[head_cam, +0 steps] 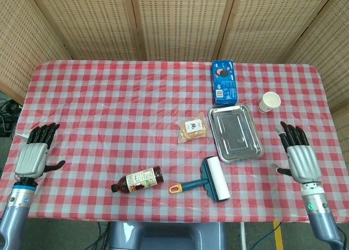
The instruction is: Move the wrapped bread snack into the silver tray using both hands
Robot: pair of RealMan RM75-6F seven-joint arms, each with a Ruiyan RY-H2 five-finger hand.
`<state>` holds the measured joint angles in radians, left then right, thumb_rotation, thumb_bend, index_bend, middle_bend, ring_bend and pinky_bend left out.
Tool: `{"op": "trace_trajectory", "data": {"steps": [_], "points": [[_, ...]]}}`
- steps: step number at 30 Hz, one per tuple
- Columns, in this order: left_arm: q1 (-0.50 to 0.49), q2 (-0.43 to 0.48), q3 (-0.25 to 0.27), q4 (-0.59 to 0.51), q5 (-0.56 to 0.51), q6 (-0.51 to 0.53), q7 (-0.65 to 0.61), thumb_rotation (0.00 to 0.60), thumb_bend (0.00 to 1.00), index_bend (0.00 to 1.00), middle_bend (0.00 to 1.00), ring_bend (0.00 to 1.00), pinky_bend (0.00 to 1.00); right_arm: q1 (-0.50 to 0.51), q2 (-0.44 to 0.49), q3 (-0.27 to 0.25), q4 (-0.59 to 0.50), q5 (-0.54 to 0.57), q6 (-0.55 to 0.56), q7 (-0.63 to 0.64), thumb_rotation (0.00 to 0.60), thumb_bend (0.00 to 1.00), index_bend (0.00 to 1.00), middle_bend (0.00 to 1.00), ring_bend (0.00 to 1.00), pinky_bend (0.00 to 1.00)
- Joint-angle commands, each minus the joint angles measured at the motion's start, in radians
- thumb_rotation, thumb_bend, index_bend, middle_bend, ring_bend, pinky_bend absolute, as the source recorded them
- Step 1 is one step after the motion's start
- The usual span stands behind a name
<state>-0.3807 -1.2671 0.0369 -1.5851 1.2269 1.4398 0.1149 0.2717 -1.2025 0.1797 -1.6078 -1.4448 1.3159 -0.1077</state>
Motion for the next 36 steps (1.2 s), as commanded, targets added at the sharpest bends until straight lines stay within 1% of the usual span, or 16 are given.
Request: {"op": "trace_trajectory", "data": {"steps": [1,6,8,11,17,22,27,30,34,36], "points": [[0.012,-0.001,-0.017,-0.015,0.008,0.008,0.021,0.600,0.16,0.00,0.00,0.00,0.00,0.124,-0.025,0.081,-0.085,0.083,-0.121,-0.129,0.600,0.05,0.06,0.00,0.00,0.00],[0.022,0.005,-0.031,-0.023,-0.012,-0.014,0.018,0.600,0.16,0.00,0.00,0.00,0.00,0.252,-0.089,0.129,-0.106,0.149,-0.236,-0.257,0.600,0.05,0.12,0.00,0.00,0.00],[0.024,0.010,-0.041,-0.027,-0.021,-0.026,0.022,0.600,0.16,0.00,0.00,0.00,0.00,0.318,-0.142,0.152,-0.095,0.226,-0.286,-0.339,0.600,0.05,0.13,0.00,0.00,0.00],[0.032,0.021,-0.055,-0.037,-0.020,-0.034,0.014,0.600,0.16,0.00,0.00,0.00,0.00,0.408,-0.222,0.166,-0.070,0.340,-0.351,-0.432,0.600,0.05,0.12,0.00,0.00,0.00],[0.045,0.040,-0.068,-0.056,-0.008,-0.044,0.006,0.600,0.16,0.00,0.00,0.00,0.00,0.537,-0.341,0.173,0.008,0.513,-0.392,-0.561,0.600,0.05,0.11,0.00,0.00,0.00],[0.050,0.045,-0.073,-0.061,-0.009,-0.061,0.016,0.600,0.16,0.00,0.00,0.00,0.00,0.619,-0.419,0.176,0.073,0.615,-0.429,-0.603,0.600,0.05,0.11,0.00,0.00,0.00],[0.057,0.054,-0.079,-0.072,0.005,-0.061,0.012,0.600,0.16,0.00,0.00,0.00,0.00,0.691,-0.487,0.170,0.203,0.704,-0.475,-0.629,0.600,0.05,0.11,0.00,0.00,0.00],[0.062,0.059,-0.086,-0.071,0.005,-0.065,0.001,0.600,0.16,0.00,0.00,0.00,0.00,0.719,-0.513,0.163,0.272,0.739,-0.490,-0.635,0.600,0.05,0.11,0.00,0.00,0.00],[0.064,0.058,-0.095,-0.059,-0.005,-0.076,-0.003,0.600,0.16,0.00,0.00,0.00,0.00,0.744,-0.541,0.143,0.355,0.761,-0.484,-0.662,0.600,0.05,0.11,0.00,0.00,0.00],[0.064,0.057,-0.099,-0.059,-0.004,-0.079,-0.006,0.600,0.16,0.00,0.00,0.00,0.00,0.749,-0.550,0.146,0.381,0.786,-0.498,-0.651,0.600,0.05,0.11,0.00,0.00,0.00]]}}
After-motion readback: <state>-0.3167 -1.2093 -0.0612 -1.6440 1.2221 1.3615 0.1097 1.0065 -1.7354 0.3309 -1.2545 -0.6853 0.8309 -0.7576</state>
